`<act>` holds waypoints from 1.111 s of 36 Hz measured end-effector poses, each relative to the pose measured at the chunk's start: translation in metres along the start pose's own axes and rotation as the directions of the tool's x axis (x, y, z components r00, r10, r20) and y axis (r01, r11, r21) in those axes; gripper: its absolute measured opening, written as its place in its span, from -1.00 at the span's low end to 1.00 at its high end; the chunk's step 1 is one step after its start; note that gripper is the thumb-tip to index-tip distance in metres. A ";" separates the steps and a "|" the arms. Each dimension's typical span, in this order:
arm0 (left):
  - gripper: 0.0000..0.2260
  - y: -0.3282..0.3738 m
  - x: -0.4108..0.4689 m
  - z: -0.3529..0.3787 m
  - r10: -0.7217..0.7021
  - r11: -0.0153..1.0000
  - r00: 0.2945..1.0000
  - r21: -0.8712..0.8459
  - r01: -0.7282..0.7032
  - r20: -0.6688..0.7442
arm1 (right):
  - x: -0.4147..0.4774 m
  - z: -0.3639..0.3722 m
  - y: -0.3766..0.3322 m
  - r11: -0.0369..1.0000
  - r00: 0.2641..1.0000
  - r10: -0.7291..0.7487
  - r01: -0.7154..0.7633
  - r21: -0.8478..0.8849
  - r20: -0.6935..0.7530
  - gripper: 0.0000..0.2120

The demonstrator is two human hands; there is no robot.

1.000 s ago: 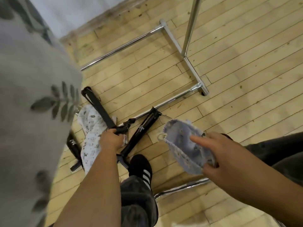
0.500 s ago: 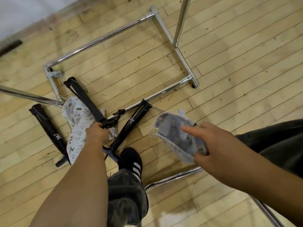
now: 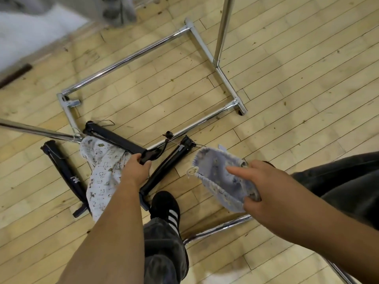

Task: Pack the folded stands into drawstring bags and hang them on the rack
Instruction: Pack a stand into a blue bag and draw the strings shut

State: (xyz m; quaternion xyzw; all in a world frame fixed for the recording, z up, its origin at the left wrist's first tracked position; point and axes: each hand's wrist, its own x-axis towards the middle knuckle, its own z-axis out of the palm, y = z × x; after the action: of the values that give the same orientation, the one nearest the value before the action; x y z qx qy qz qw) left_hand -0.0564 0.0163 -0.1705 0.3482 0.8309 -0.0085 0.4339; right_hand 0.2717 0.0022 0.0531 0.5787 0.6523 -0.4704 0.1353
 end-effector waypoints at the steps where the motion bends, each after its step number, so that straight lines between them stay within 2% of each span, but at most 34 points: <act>1: -0.48 0.001 0.001 0.003 -0.038 0.997 0.999 -0.062 0.038 0.007 | 0.000 0.000 0.001 1.000 1.000 0.003 -0.003 -0.001 0.005 -0.37; 4: -0.50 0.008 0.002 0.012 -0.101 0.974 0.995 -0.200 0.103 0.016 | 0.001 -0.001 0.000 1.000 1.000 0.007 -0.007 -0.014 0.016 -0.38; 8: -0.57 0.011 0.006 0.017 -0.116 0.977 0.993 -0.182 0.108 -0.035 | 0.001 -0.002 -0.001 1.000 0.999 0.013 -0.012 -0.012 0.030 -0.39; 16: -0.73 0.017 0.003 0.005 -0.212 0.920 0.974 -0.352 0.171 -0.082 | -0.001 -0.004 -0.006 1.000 0.999 -0.019 0.020 -0.019 0.042 -0.46; 18: -0.82 0.017 -0.006 -0.005 -0.225 0.912 0.971 -0.371 0.178 -0.087 | -0.003 -0.004 -0.007 0.999 0.998 -0.028 0.030 -0.025 0.047 -0.50; 20: -0.84 0.016 -0.015 -0.014 -0.219 0.890 0.975 -0.416 0.187 -0.031 | -0.004 -0.004 -0.008 0.999 0.998 -0.047 0.048 -0.023 0.040 -0.55; 24: -0.83 0.024 -0.058 -0.031 -0.170 0.876 0.985 -0.459 0.146 -0.011 | -0.011 -0.007 -0.010 0.996 0.995 -0.083 0.085 -0.037 0.049 -0.62; 32: -0.77 0.042 -0.153 -0.070 0.032 0.950 0.996 -0.306 -0.055 -0.079 | -0.044 -0.021 -0.017 0.979 0.979 -0.204 0.203 0.003 0.018 -0.59; 40: -0.75 0.061 -0.261 -0.097 0.296 0.930 0.949 -0.194 -0.312 -0.105 | -0.092 -0.036 -0.013 0.954 0.954 -0.301 0.301 -0.011 -0.013 -0.53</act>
State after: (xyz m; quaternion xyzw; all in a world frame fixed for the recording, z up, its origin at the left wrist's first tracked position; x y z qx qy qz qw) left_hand 0.0092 -0.0562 0.0970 0.4253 0.7787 0.1587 0.4331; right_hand 0.3004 -0.0262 0.1443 0.4756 0.7358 -0.4784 0.0598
